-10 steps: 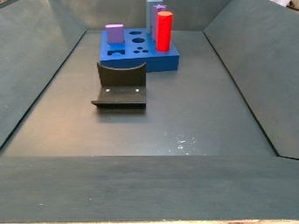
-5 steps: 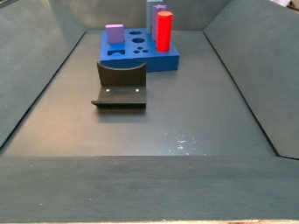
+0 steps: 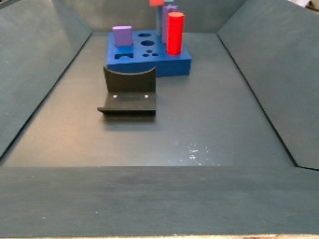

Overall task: Pick up the rectangle object. Move up. Place the rectangle object on the fixture. Regrasp the rectangle object. Move to above the board. Insert the rectangle object.
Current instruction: Insert the rectangle object.

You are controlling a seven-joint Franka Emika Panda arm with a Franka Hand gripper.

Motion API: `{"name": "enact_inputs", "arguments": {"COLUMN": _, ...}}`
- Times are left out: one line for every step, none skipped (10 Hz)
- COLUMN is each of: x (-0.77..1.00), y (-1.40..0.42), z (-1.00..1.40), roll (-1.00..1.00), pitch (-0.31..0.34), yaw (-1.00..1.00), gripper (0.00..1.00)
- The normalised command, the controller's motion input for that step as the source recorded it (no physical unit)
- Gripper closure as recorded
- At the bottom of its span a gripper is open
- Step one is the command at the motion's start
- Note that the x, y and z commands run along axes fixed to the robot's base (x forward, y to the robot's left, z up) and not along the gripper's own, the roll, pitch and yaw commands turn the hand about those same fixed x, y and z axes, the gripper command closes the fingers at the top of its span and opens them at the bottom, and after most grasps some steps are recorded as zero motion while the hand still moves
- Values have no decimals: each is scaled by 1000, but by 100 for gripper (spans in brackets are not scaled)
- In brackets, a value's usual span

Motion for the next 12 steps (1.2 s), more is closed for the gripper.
{"name": "enact_inputs", "arguments": {"x": 869, "y": 0, "z": -420, "roll": -213, "pitch": 11, "yaw": 223, "gripper": 100}}
{"name": "enact_inputs", "arguments": {"x": 871, "y": 0, "z": -391, "roll": -213, "pitch": 9, "yaw": 211, "gripper": 100}}
{"name": "enact_inputs", "arguments": {"x": 954, "y": -46, "z": -403, "roll": -183, "pitch": 27, "yaw": 191, "gripper": 100}}
{"name": "enact_inputs", "arguments": {"x": 1000, "y": -63, "z": -483, "roll": -124, "pitch": 90, "yaw": 140, "gripper": 100}}
{"name": "enact_inputs", "arguments": {"x": 866, "y": -83, "z": -543, "roll": -44, "pitch": 81, "yaw": 94, "gripper": 100}}
{"name": "enact_inputs", "arguments": {"x": 374, "y": 0, "z": -354, "roll": 0, "pitch": 41, "yaw": 197, "gripper": 100}}
{"name": "enact_inputs", "arguments": {"x": 0, "y": -17, "z": 0, "roll": 59, "pitch": 0, "yaw": 183, "gripper": 100}}
{"name": "enact_inputs", "arguments": {"x": 214, "y": -80, "z": -11, "roll": 4, "pitch": 30, "yaw": 0, "gripper": 100}}
{"name": "enact_inputs", "arguments": {"x": 474, "y": 0, "z": -243, "roll": -23, "pitch": -210, "yaw": 134, "gripper": 100}}
{"name": "enact_inputs", "arguments": {"x": 663, "y": 0, "z": -220, "roll": 0, "pitch": -150, "yaw": 254, "gripper": 100}}
{"name": "enact_inputs", "arguments": {"x": 623, "y": 0, "z": -171, "roll": 173, "pitch": 17, "yaw": 274, "gripper": 100}}
{"name": "enact_inputs", "arguments": {"x": 474, "y": -6, "z": -186, "roll": 257, "pitch": 131, "yaw": 291, "gripper": 100}}
